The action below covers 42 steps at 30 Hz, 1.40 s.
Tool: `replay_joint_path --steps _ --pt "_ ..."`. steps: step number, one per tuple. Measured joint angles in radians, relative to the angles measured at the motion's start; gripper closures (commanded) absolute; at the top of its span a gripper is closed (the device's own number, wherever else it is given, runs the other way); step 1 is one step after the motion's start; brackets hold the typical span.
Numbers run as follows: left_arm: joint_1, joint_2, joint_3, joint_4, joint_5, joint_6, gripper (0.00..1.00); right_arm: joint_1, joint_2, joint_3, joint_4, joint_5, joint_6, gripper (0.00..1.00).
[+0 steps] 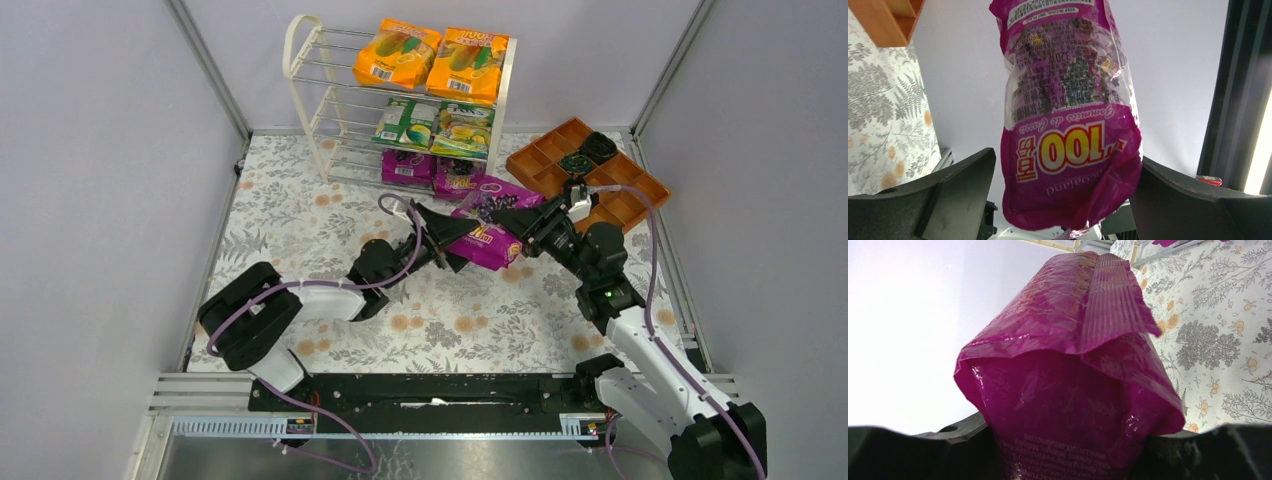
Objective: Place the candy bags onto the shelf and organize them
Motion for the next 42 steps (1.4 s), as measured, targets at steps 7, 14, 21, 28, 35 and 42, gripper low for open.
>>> replay_joint_path --steps 7,14,21,28,35,42 --pt "0.0 0.068 0.09 0.034 0.013 -0.039 0.07 0.0 0.025 0.036 0.006 -0.037 0.018 0.62" --pt "0.0 0.1 0.089 0.087 -0.003 -0.097 0.35 0.005 0.023 0.016 -0.003 -0.022 0.008 0.52" --pt "-0.013 0.075 0.012 0.094 -0.038 -0.108 0.51 0.027 -0.004 0.019 -0.106 -0.008 -0.041 0.28" --pt "0.047 0.065 -0.073 0.094 -0.028 -0.11 0.55 0.029 -0.021 0.045 -0.227 0.024 -0.145 0.0" --pt "0.35 -0.103 -0.229 -0.039 0.049 -0.002 0.55 0.029 -0.071 0.145 -0.451 0.145 -0.323 0.0" --pt "0.756 -0.266 -0.214 -0.335 0.239 0.323 0.57 0.029 -0.114 0.149 -0.571 0.194 -0.425 0.0"
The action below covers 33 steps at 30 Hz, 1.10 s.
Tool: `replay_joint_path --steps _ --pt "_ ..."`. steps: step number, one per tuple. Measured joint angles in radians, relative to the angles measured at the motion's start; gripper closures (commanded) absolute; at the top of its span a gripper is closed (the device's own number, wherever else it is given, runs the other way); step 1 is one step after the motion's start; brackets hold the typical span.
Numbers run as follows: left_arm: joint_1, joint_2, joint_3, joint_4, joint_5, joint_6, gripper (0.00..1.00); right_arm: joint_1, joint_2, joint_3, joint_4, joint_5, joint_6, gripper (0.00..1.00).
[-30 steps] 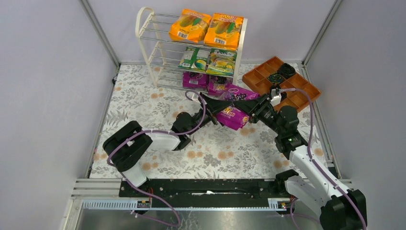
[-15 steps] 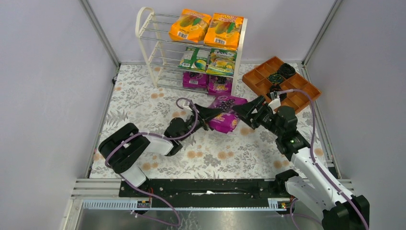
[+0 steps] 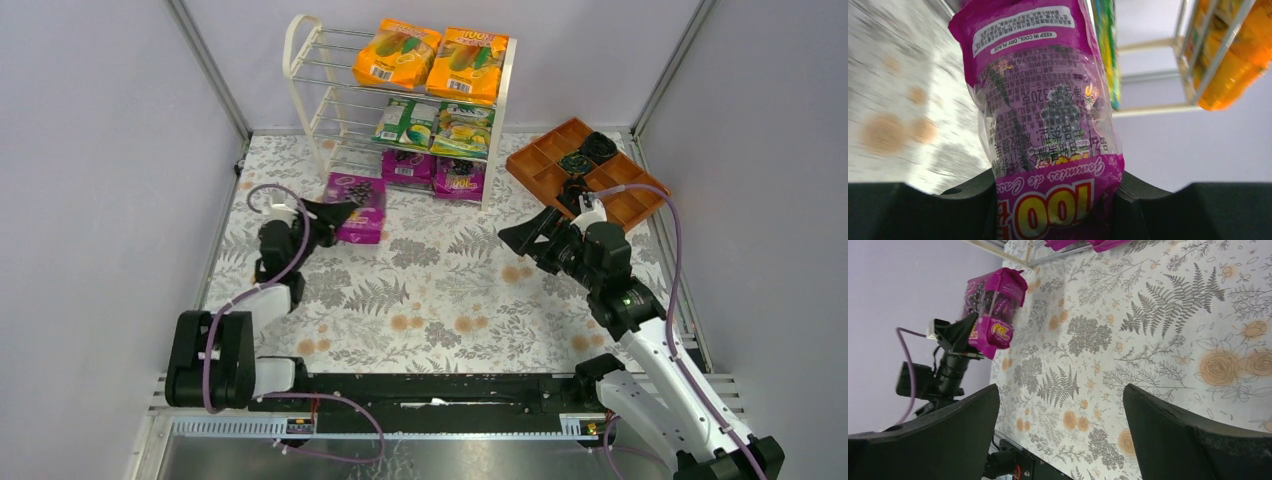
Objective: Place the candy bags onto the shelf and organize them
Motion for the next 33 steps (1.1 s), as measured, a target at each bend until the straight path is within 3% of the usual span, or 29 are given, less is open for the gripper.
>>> replay_joint_path --steps 4,8,17,24,27,31,33 --pt "0.14 -0.024 0.043 -0.141 0.021 0.198 0.55 0.0 -0.011 0.0 -0.031 0.005 -0.029 0.0" --pt "0.175 0.095 0.119 -0.126 0.077 0.246 0.54 0.0 -0.027 0.0 -0.049 0.005 -0.052 0.0" --pt "0.183 0.58 0.332 0.233 0.222 0.017 0.55 0.0 -0.083 0.0 -0.12 0.02 -0.1 0.0" --pt "0.188 0.772 0.484 0.375 0.241 -0.114 0.54 0.0 -0.124 0.0 -0.144 0.042 -0.116 0.0" --pt "0.195 0.808 0.525 0.393 0.242 -0.147 0.43 -0.001 -0.126 0.0 -0.152 0.042 -0.117 0.0" --pt "0.206 0.875 0.631 0.367 0.244 -0.16 0.4 -0.001 -0.126 0.0 -0.165 0.042 -0.117 0.0" --pt "0.215 0.902 0.671 0.332 0.23 -0.163 0.32 -0.001 -0.127 0.0 -0.165 0.042 -0.117 0.0"
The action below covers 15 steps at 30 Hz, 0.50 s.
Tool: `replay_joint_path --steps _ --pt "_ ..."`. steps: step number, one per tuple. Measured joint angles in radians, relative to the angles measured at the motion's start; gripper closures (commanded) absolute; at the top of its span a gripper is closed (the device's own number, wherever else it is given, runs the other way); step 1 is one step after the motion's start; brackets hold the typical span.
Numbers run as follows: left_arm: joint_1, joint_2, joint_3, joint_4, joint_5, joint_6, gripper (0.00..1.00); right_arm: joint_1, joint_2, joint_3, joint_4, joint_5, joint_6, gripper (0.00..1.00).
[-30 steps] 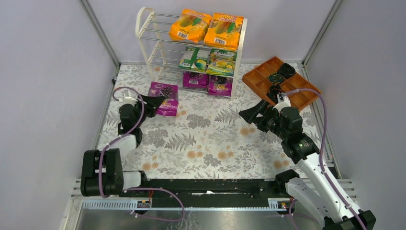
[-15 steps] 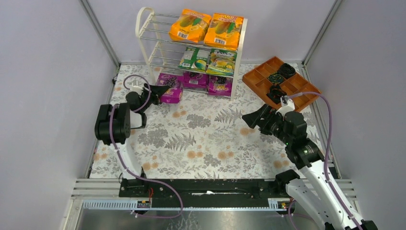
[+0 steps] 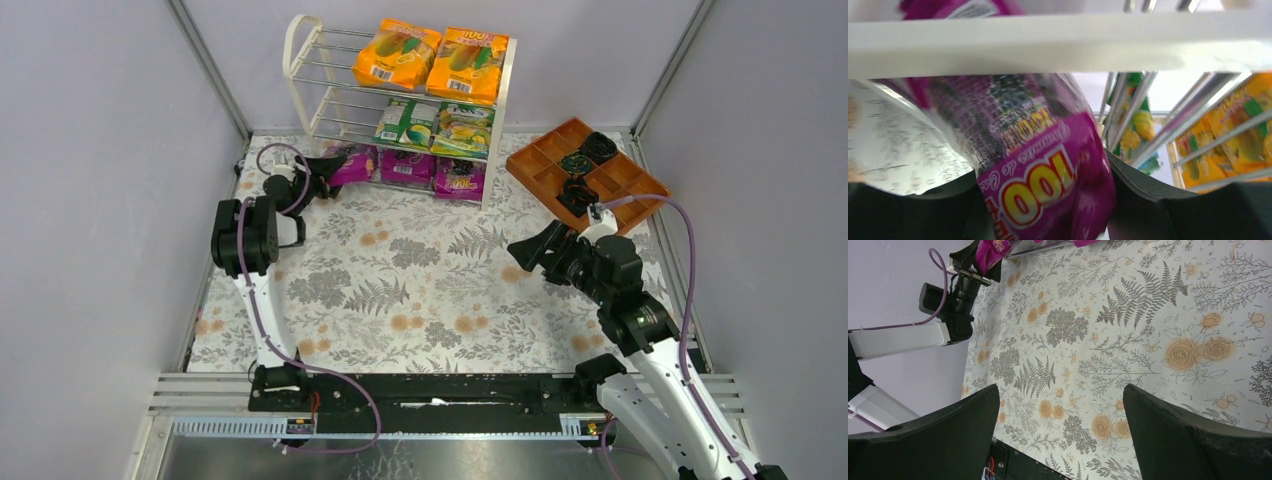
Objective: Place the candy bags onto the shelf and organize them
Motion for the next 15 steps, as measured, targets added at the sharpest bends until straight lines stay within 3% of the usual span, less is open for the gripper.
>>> replay_joint_path --steps 2,5,7,15 --pt "0.014 0.006 0.007 -0.055 -0.006 0.003 0.2 0.0 -0.004 0.0 -0.004 0.0 0.0 0.0" --pt "0.034 0.006 0.012 -0.15 -0.007 0.025 0.14 0.0 -0.017 0.0 -0.011 0.007 0.0 0.0" --pt "0.044 0.004 0.013 -0.221 -0.008 0.049 0.02 0.0 -0.026 0.0 -0.011 0.011 0.0 0.0" --pt "0.072 -0.148 -0.149 -0.467 -0.027 0.095 0.01 0.0 -0.018 0.0 -0.008 0.014 0.002 0.0"
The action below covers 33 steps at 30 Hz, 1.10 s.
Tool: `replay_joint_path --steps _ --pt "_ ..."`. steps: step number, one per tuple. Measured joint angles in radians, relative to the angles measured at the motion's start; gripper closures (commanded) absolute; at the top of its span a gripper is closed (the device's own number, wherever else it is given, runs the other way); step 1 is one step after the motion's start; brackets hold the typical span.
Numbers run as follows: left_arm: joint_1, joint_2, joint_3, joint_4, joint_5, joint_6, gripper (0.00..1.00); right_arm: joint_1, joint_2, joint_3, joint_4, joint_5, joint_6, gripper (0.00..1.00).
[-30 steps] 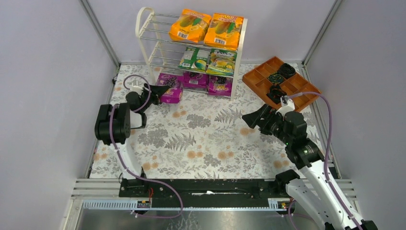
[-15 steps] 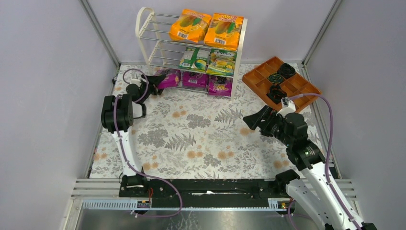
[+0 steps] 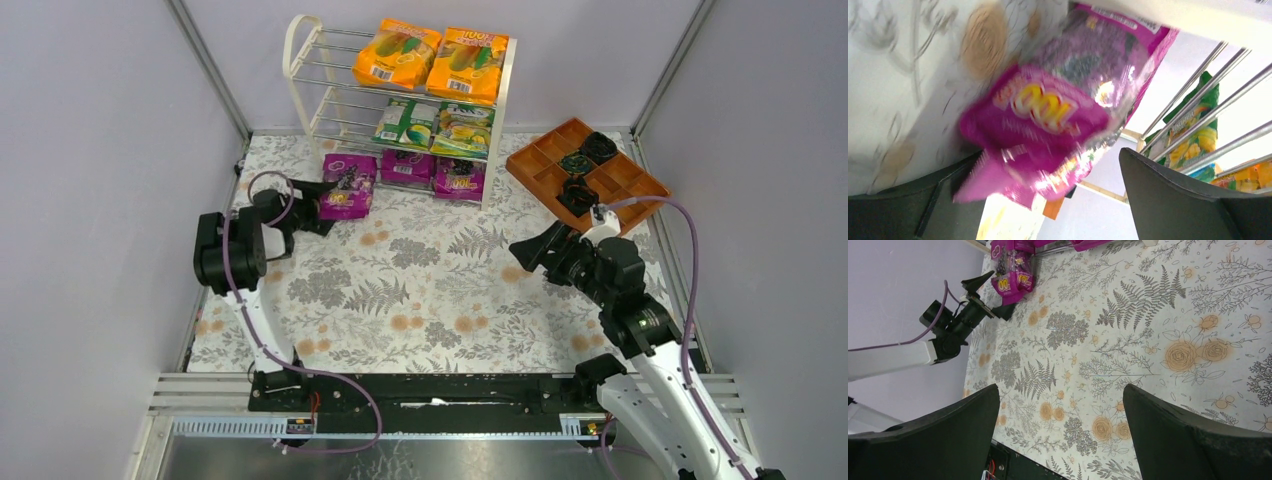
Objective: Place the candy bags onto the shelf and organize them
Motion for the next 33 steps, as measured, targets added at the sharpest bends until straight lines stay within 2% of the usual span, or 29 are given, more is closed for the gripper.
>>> replay_joint_path --steps 3,6,14,18,28,33 --pt "0.002 -0.058 -0.097 0.034 -0.013 -0.032 0.01 0.0 0.012 0.0 0.008 -0.001 0.004 0.0" --pt "0.0 -0.082 -0.183 0.139 -0.037 -0.074 0.03 0.0 0.023 0.0 0.018 -0.006 0.008 0.0" --pt "-0.019 -0.051 -0.225 0.297 -0.099 -0.171 0.15 0.0 0.034 -0.004 0.026 -0.016 0.022 0.0" --pt "-0.05 0.0 -0.181 0.336 -0.123 -0.209 0.3 0.0 0.035 -0.014 0.041 -0.018 0.03 0.0" --pt "-0.095 0.029 -0.139 0.266 -0.174 -0.256 0.82 0.0 0.022 -0.016 0.035 -0.015 0.032 0.0" --pt "-0.091 0.027 -0.119 0.271 -0.178 -0.275 0.99 0.0 0.02 -0.016 0.035 -0.015 0.031 0.0"
